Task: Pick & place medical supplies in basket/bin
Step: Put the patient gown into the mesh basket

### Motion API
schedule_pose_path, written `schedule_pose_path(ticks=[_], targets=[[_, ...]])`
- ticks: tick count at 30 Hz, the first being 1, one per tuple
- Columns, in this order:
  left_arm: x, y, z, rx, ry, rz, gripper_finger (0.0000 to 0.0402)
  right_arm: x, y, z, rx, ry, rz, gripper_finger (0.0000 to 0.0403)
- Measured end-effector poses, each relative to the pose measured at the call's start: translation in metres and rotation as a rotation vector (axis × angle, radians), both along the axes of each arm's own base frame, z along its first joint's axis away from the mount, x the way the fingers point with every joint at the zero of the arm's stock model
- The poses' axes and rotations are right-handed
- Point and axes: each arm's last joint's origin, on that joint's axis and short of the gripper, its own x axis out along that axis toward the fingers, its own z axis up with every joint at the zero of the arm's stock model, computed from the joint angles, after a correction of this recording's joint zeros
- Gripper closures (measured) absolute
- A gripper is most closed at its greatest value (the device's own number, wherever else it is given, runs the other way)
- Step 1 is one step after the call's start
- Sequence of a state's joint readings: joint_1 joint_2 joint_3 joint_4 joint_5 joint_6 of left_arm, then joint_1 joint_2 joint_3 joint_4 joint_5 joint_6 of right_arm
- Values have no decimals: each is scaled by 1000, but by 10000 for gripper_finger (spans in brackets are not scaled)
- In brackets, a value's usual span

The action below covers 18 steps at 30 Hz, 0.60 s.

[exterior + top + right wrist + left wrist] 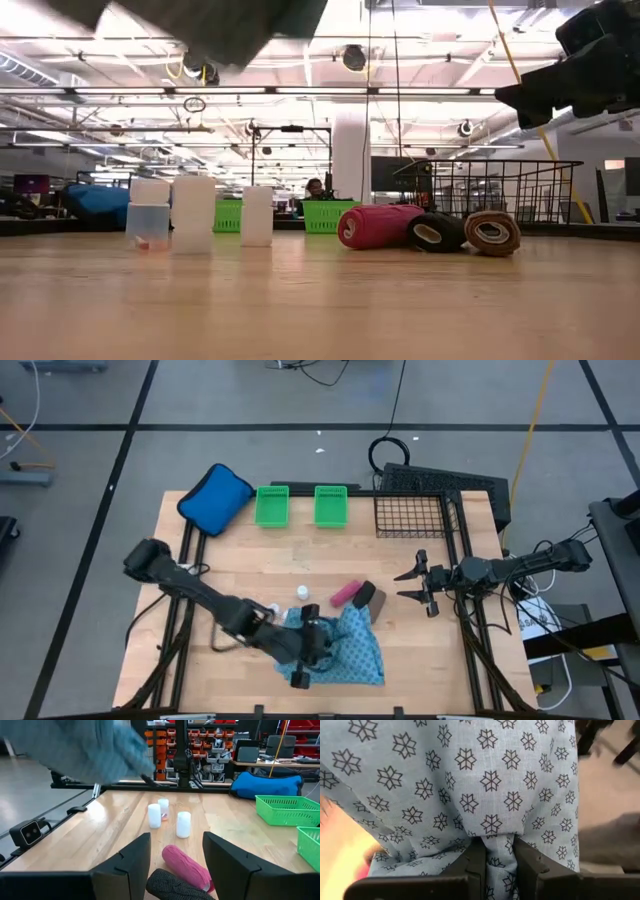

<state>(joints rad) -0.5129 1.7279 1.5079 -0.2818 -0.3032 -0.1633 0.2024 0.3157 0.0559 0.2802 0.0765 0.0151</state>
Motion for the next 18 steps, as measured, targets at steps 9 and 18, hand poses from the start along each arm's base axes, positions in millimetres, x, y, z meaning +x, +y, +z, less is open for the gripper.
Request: schedule_pose_path(ticks=[9,18], targets=[[-5,26,36,-16,-223,-197,345,0,0,0,0,0,0,234],[-8,75,21,-112,-439,-307,345,0,0,0,0,0,0,234]])
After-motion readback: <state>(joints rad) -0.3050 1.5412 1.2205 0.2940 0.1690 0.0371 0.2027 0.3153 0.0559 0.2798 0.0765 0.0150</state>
